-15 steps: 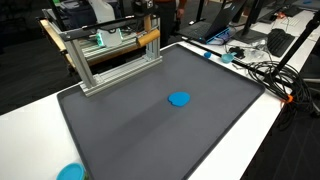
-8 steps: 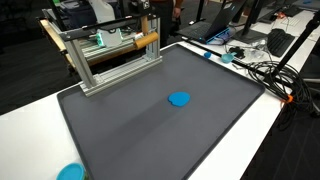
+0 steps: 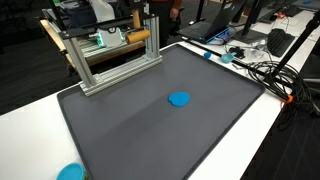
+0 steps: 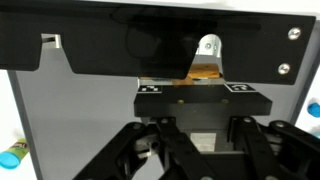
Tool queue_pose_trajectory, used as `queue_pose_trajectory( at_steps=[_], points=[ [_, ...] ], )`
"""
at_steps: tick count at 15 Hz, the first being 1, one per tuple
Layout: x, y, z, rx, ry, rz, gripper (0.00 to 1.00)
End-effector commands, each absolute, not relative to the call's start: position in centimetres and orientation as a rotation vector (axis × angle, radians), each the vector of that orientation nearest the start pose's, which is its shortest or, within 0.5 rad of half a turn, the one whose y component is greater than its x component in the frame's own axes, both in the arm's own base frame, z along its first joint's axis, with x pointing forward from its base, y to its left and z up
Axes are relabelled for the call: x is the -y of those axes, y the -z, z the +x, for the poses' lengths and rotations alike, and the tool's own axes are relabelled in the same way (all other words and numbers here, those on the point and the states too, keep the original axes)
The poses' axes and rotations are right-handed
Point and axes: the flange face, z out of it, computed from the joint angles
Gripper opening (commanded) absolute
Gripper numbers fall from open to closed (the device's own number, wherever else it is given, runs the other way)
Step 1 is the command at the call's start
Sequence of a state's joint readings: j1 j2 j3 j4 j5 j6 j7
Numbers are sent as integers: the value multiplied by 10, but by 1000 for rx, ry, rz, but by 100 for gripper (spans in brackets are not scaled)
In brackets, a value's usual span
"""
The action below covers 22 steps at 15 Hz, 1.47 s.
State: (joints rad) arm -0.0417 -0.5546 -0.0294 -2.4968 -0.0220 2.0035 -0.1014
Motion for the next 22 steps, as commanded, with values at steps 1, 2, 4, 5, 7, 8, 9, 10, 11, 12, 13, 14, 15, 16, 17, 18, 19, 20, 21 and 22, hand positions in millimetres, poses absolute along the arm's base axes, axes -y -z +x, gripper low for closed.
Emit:
queue_pose_trajectory(
  at_steps=[1,2,4,5,7,8,9,10,11,12,13,14,15,16,17,18,19,20,21,22],
  points=[
    [0,-477,376,70,166,-3148,22],
    [-7,-475,377,73,163,-3153,22],
    [-17,-469,376,41,122,-3208,22],
    [-18,-469,374,3,115,-3233,22],
    [-15,-467,372,-94,97,-3255,22],
    [-14,-465,371,-123,74,-3255,22],
    [-13,-462,369,-137,46,-3248,22],
    [-12,-459,368,-152,22,-3240,22],
    [-11,-454,366,-149,-1,-3221,22],
    [-9,-451,365,-144,-14,-3211,22],
    [-4,-448,365,-155,-25,-3201,22],
    [0,-446,364,-174,-36,-3196,22],
    [5,-444,363,-178,-55,-3189,22],
    [7,-441,361,-181,-67,-3176,72],
    [9,-440,360,-175,-75,-3170,73],
    [10,-441,359,-169,-86,-3170,79],
    [11,-443,357,-110,-92,-3159,86],
    [13,-446,354,-33,-78,-3154,94],
    [16,-453,349,30,-49,-3159,98],
    [21,-460,345,83,-24,-3161,100]
  ],
)
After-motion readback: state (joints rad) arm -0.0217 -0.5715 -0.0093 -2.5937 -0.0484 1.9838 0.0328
